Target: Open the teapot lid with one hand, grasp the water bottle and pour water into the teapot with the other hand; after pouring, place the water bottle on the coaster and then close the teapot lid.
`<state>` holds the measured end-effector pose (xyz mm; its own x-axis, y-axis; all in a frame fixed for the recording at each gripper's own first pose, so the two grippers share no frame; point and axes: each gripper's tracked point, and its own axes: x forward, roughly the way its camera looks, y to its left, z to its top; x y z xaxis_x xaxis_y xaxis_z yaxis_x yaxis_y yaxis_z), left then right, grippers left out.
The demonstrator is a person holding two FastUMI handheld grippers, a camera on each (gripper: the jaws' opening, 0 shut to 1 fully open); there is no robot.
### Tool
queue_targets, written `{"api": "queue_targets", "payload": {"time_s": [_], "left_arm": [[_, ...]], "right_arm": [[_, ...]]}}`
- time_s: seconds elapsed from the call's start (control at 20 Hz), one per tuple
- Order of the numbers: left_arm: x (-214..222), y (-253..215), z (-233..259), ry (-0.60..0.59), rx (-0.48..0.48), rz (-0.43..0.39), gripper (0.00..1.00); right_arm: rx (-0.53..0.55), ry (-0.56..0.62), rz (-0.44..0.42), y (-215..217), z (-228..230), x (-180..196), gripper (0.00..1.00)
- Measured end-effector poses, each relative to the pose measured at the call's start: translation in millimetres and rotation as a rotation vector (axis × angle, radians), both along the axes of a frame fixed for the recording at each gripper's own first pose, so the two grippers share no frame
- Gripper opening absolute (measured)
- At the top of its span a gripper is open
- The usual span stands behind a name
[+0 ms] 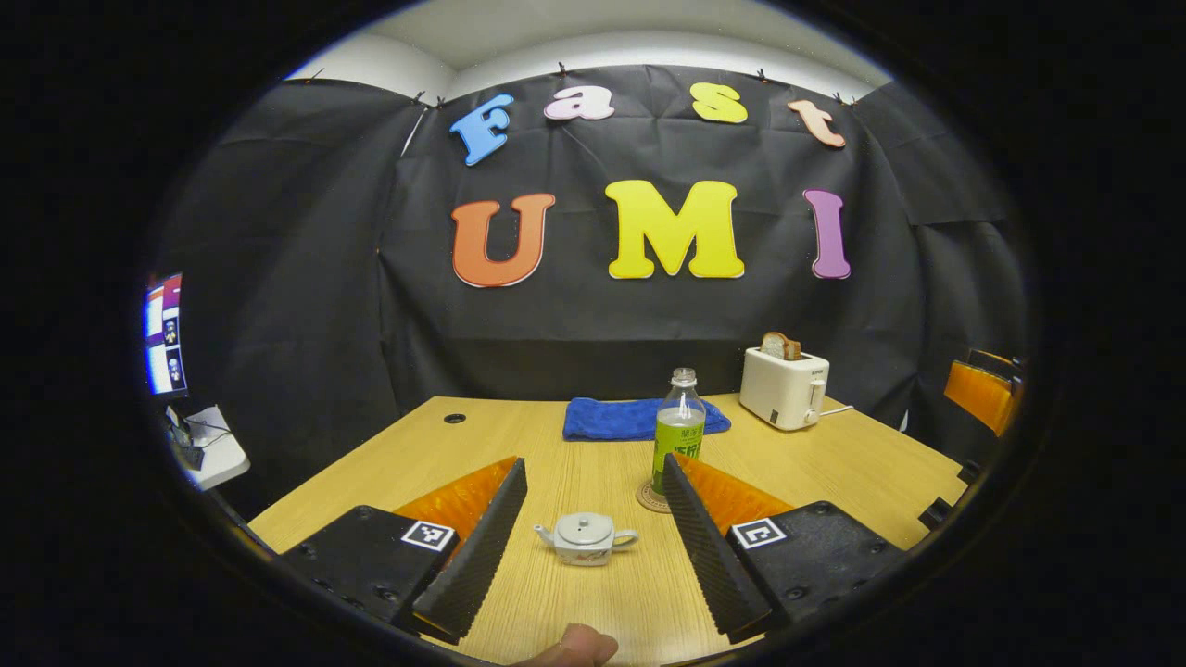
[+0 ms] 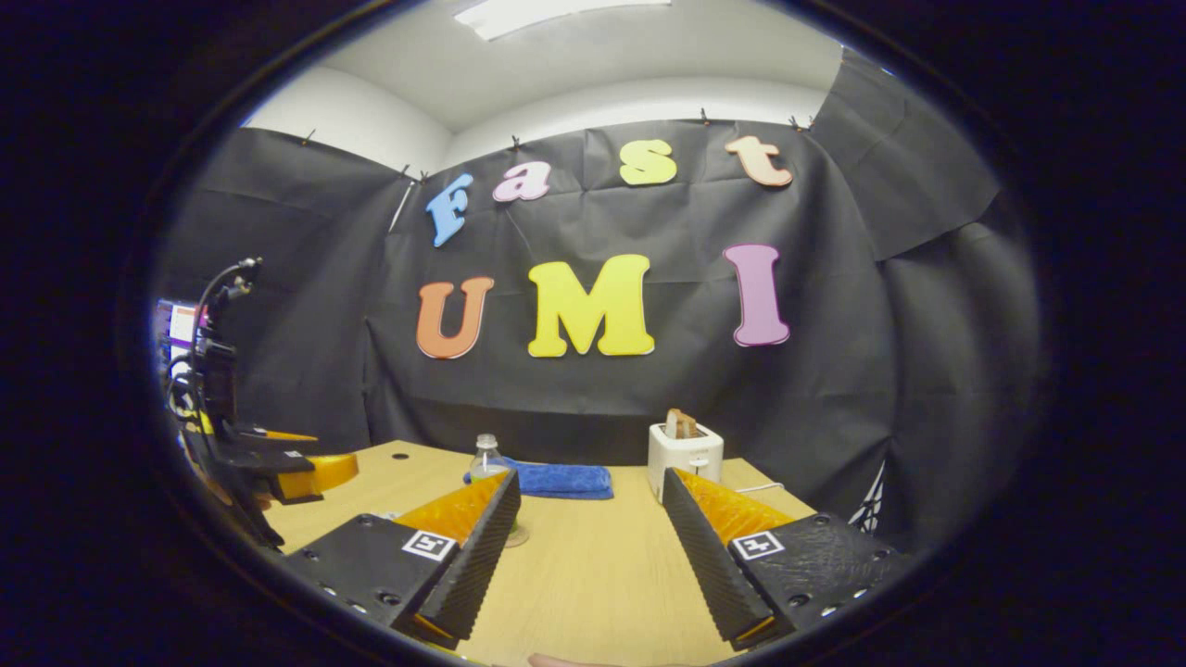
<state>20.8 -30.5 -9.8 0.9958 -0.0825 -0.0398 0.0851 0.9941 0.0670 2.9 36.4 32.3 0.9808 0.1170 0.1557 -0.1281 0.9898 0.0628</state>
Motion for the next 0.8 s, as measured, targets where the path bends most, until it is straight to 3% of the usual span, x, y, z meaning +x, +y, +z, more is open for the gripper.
{"api": "queue_targets", "payload": {"time_s": [0.2,0.4,0.55,0.8], "left_arm": [[-21.0,5.8,7.8,-0.013,0.0,0.006,0.93],[-32.1,14.6,22.7,-0.061,0.014,0.042,0.93],[-41.5,1.2,31.0,-0.087,-0.01,-0.006,0.93],[-47.4,1.9,31.3,-0.113,0.007,-0.013,0.92]], "right_arm": [[-0.021,0.021,0.006,0.8,-4.7,-5.4,0.92],[-0.024,0.063,-0.04,-9.0,-13.6,3.5,0.93],[-0.035,0.088,-0.027,-7.3,-21.1,10.5,0.93],[-0.068,0.049,-0.048,-9.4,-13.2,4.9,0.95]]}}
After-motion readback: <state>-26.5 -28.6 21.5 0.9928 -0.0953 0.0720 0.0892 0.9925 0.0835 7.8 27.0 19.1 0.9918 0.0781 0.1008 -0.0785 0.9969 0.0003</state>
